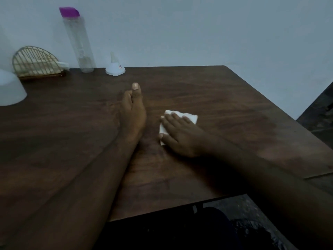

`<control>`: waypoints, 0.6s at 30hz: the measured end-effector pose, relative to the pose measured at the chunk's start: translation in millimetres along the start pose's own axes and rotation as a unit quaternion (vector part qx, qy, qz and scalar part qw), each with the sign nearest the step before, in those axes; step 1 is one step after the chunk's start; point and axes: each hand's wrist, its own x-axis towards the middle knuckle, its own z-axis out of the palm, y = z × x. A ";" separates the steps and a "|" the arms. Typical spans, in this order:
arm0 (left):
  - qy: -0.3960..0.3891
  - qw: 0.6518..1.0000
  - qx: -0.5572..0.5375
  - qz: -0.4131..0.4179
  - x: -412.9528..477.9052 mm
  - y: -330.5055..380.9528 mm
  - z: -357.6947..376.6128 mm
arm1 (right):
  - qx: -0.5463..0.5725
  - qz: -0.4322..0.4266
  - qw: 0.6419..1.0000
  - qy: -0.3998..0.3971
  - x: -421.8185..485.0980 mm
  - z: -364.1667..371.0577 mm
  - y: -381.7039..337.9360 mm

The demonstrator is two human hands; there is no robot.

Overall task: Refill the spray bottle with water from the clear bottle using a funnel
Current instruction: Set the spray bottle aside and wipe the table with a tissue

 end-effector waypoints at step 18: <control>-0.056 0.997 0.030 -0.031 7.7 -0.6 -8.2 | -0.017 0.210 0.978 0.006 125.1 -35.5 111.2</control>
